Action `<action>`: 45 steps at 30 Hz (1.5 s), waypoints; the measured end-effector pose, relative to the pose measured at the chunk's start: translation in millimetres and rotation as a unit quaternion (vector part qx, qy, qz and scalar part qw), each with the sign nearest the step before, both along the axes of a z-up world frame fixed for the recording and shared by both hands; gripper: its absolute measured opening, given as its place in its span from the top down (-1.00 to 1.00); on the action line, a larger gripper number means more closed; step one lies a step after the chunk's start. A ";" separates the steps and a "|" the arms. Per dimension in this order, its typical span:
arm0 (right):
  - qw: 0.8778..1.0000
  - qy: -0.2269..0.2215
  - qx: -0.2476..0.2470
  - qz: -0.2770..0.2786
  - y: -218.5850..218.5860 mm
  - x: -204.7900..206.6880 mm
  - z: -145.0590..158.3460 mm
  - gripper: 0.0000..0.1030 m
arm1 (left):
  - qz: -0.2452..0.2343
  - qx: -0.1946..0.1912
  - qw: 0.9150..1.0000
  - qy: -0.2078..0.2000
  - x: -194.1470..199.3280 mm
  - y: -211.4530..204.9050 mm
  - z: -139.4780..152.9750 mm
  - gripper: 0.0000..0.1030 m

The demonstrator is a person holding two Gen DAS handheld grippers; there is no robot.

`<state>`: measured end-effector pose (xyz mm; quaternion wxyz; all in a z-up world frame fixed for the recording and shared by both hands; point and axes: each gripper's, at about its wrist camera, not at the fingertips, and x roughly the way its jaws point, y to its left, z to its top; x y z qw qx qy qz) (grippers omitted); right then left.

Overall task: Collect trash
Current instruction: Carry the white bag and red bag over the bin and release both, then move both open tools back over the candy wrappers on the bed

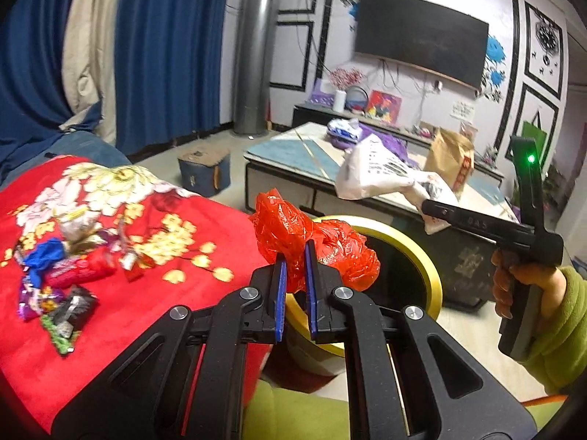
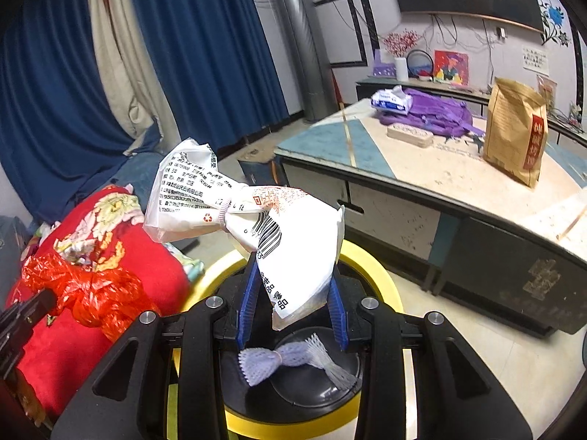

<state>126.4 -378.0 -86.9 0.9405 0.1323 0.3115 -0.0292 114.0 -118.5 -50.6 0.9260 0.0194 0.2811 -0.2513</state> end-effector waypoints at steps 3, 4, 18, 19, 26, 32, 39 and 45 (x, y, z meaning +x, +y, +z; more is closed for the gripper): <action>1.000 0.013 0.002 -0.004 -3.8 3.0 -8.5 0.36 | -0.013 0.003 1.000 0.009 1.8 -10.7 -5.0 0.90; 1.000 0.018 0.002 -0.005 -4.5 4.2 -11.1 0.36 | -0.018 0.005 1.000 0.013 2.4 -14.5 -7.3 0.90; 0.999 0.053 0.012 0.000 -9.5 17.4 -36.1 0.33 | -0.058 0.030 0.996 0.060 12.0 -45.5 -36.4 0.90; 0.998 0.055 0.013 0.001 -10.3 17.5 -37.2 0.33 | -0.058 0.031 0.996 0.062 12.8 -46.0 -36.7 0.90; 0.998 0.062 0.027 0.003 -15.0 20.2 -43.4 0.29 | -0.067 0.042 0.994 0.075 21.4 -60.1 -43.0 0.90; 0.997 0.059 0.041 -0.005 -22.4 20.2 -45.5 0.02 | -0.063 0.037 0.994 0.076 26.1 -60.0 -44.1 0.03; 0.998 0.046 0.044 -0.018 -25.5 15.7 -40.8 -0.14 | -0.035 0.012 0.997 0.072 23.7 -41.1 -35.8 -0.79; 0.999 0.025 0.035 -0.008 -15.9 10.9 -29.7 -0.18 | -0.011 0.004 0.999 0.043 15.7 -27.8 -22.4 -0.79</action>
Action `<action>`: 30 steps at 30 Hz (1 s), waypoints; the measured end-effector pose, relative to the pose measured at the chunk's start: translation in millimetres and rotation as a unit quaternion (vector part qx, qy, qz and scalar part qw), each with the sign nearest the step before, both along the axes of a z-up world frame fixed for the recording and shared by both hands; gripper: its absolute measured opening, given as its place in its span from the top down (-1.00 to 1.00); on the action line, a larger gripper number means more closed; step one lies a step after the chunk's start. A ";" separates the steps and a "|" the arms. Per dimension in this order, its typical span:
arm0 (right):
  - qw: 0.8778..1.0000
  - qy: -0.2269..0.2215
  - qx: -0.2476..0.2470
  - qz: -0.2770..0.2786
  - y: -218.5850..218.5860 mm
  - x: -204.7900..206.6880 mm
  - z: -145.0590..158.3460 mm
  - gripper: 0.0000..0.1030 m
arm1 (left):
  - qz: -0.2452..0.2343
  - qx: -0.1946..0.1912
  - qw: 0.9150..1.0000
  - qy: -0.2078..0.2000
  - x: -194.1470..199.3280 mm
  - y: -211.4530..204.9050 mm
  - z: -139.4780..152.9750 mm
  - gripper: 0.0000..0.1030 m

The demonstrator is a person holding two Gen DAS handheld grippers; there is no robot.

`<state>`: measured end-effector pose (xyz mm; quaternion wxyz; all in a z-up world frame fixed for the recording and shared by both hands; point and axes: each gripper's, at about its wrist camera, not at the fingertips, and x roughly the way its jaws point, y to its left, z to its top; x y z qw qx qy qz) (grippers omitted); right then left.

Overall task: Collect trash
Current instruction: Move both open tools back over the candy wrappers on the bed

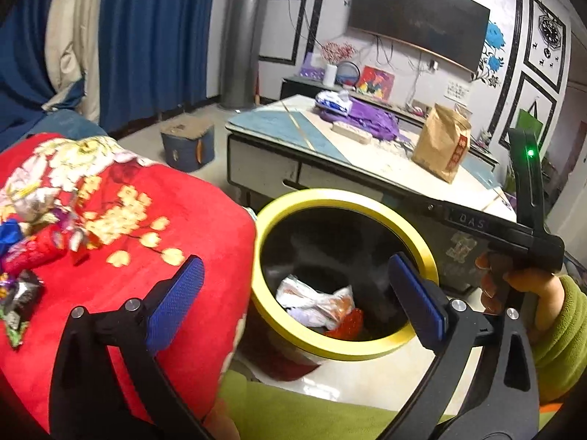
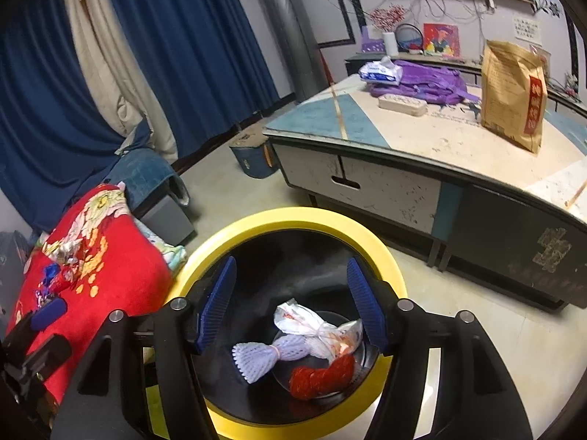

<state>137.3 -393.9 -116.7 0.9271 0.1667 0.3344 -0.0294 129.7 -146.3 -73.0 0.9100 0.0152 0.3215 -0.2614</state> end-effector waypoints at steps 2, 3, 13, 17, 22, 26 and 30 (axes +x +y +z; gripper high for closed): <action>1.000 -0.008 -0.007 0.008 5.7 -1.4 4.7 -0.20 | 0.008 0.001 1.000 -0.012 -3.6 4.5 4.8 -0.79; 1.000 -0.011 -0.008 0.011 8.8 -1.6 6.9 -0.22 | 0.011 0.001 1.000 -0.016 -4.2 5.9 6.3 -0.79; 0.998 -0.040 -0.024 0.040 33.7 -6.5 24.8 -0.24 | 0.064 -0.013 0.996 -0.055 -10.6 32.3 27.3 -0.79; 0.997 -0.051 -0.027 0.056 44.9 -10.2 32.1 -0.26 | 0.083 -0.018 0.994 -0.069 -14.9 43.5 33.8 -0.79; 0.993 -0.067 -0.034 0.090 66.9 -12.0 43.9 -0.28 | 0.111 -0.024 0.990 -0.083 -17.2 58.3 42.2 -0.79; 0.989 -0.080 -0.042 0.121 87.1 -13.1 53.8 -0.30 | 0.133 -0.028 0.987 -0.091 -18.8 71.4 47.6 -0.79; 0.984 -0.088 -0.049 0.144 104.2 -13.1 61.6 -0.32 | 0.152 -0.036 0.983 -0.094 -19.7 84.0 50.9 -0.79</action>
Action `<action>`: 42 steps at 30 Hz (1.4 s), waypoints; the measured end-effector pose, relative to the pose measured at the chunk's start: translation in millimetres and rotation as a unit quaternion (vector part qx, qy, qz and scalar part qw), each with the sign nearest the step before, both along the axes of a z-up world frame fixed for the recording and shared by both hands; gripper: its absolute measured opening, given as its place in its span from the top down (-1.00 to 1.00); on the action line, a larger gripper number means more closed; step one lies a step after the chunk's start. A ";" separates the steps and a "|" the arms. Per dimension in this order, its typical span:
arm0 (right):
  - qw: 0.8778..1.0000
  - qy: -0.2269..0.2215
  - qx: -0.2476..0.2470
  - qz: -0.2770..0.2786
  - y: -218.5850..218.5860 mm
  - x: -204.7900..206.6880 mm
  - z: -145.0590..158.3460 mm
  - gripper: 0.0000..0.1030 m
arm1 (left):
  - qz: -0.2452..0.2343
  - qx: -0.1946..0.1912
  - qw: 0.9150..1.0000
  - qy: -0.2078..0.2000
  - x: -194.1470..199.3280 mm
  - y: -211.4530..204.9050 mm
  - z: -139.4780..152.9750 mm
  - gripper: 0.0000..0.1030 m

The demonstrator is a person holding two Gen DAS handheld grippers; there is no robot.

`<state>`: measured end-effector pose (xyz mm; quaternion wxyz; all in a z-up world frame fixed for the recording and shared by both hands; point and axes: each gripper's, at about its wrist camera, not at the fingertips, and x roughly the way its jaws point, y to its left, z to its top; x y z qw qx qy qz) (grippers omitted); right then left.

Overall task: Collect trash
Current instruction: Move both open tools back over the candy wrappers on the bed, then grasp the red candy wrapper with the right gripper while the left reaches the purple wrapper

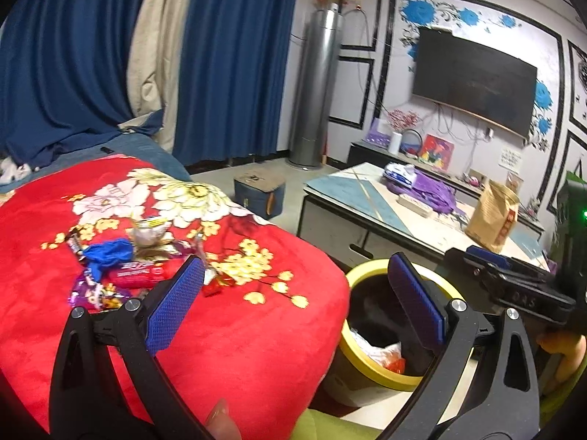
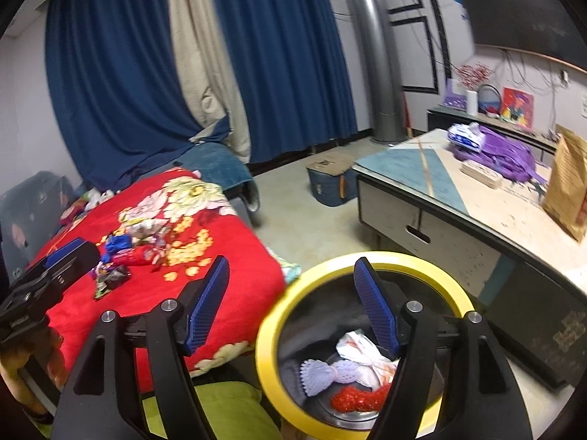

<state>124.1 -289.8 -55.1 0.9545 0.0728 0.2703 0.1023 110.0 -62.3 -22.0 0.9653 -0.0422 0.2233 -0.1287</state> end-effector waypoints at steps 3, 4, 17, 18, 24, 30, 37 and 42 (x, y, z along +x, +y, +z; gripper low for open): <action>1.000 -0.003 -0.003 0.014 10.3 1.1 5.2 -0.32 | 0.017 -0.007 1.000 -0.002 0.0 9.6 2.9 -0.79; 1.000 -0.005 -0.005 0.021 14.9 1.4 7.4 -0.32 | 0.021 -0.009 1.000 -0.003 -0.4 12.4 3.1 -0.79; 0.996 -0.022 -0.019 0.080 64.7 8.1 27.7 -0.32 | 0.098 -0.037 0.994 -0.006 -1.1 65.6 10.4 -0.79; 0.996 -0.022 -0.020 0.085 71.1 9.6 29.1 -0.32 | 0.104 -0.040 0.994 -0.006 -1.1 69.9 10.9 -0.79; 0.992 -0.025 -0.027 0.117 101.7 15.9 34.1 -0.32 | 0.140 -0.059 0.988 -0.002 -1.5 99.7 11.9 -0.79; 0.989 -0.023 -0.032 0.142 125.7 23.0 36.8 -0.32 | 0.170 -0.072 0.983 0.008 -1.8 124.4 7.6 -0.79; 0.985 -0.015 -0.034 0.166 149.3 32.5 33.7 -0.32 | 0.205 -0.094 0.974 0.030 -1.7 156.1 -2.7 -0.78; 0.984 -0.011 -0.039 0.173 159.0 39.4 28.3 -0.32 | 0.221 -0.114 0.967 0.053 4.3 177.4 -14.2 -0.79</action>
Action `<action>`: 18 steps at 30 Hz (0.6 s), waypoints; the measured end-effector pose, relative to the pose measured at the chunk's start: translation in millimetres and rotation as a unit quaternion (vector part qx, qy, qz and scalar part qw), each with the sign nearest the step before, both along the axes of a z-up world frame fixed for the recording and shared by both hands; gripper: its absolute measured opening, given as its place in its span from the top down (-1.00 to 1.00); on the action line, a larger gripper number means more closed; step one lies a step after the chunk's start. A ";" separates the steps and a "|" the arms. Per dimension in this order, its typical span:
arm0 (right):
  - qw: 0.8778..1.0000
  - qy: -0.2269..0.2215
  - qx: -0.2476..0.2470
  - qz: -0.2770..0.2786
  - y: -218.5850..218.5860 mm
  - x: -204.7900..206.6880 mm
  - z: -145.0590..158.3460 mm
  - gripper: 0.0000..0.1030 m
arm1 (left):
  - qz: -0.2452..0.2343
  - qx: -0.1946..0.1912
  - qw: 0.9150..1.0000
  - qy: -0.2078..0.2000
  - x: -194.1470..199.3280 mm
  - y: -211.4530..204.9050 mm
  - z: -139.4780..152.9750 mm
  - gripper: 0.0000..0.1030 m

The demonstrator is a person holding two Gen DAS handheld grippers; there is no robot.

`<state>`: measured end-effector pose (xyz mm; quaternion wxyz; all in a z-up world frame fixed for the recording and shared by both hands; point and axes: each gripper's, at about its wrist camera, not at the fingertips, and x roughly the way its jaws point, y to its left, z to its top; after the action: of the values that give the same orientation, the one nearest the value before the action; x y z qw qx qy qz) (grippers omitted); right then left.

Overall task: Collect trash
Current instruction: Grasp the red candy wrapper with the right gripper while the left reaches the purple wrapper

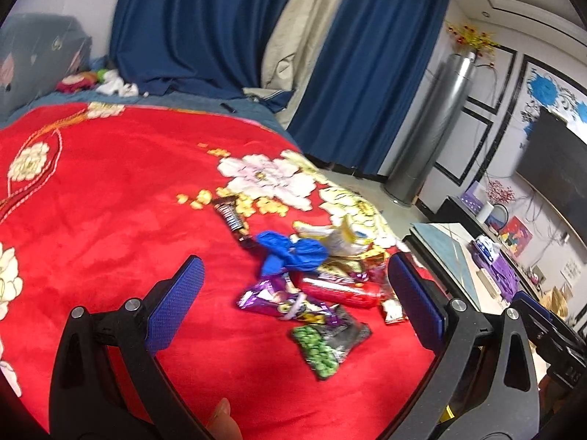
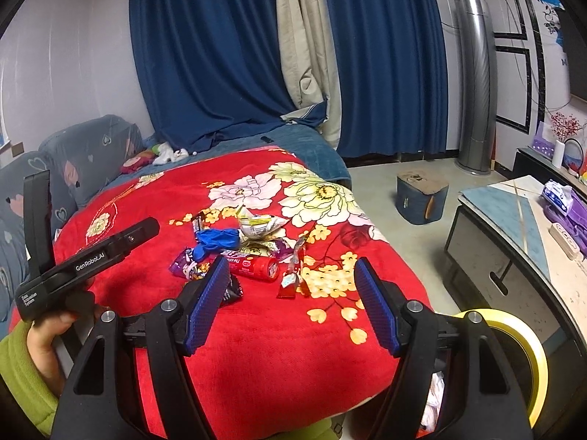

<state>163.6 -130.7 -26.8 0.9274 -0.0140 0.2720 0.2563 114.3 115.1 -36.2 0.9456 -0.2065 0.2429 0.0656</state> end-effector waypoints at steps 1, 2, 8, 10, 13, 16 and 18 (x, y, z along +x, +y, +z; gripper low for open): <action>1.000 0.002 -0.002 0.002 3.0 2.2 -2.0 -0.32 | 0.001 -0.003 1.000 0.003 0.9 2.8 -2.3 -0.78; 1.000 0.004 -0.005 0.003 5.5 4.0 -4.1 -0.32 | 0.002 -0.008 1.000 0.008 2.1 5.6 -5.0 -0.79; 0.999 0.032 -0.012 0.010 16.6 22.6 -21.8 -0.32 | -0.004 -0.035 0.999 0.030 12.5 15.1 -21.5 -0.78; 0.999 0.038 -0.017 0.011 20.2 29.4 -27.9 -0.32 | -0.008 -0.039 0.999 0.036 16.5 15.7 -25.7 -0.78; 0.999 0.047 -0.021 0.011 24.0 41.3 -34.9 -0.31 | -0.015 -0.046 0.998 0.043 21.3 15.6 -31.1 -0.75; 0.998 0.058 -0.023 0.011 28.1 55.0 -42.5 -0.25 | -0.020 -0.056 0.997 0.053 28.3 16.5 -36.2 -0.67; 0.997 0.066 -0.028 0.011 31.1 62.4 -47.5 -0.18 | -0.023 -0.062 0.996 0.059 32.3 16.6 -38.9 -0.63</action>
<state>225.9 -99.6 -74.4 0.9038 -0.0255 0.3397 0.2591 146.6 131.7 -75.1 0.9162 -0.2549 0.3066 0.0404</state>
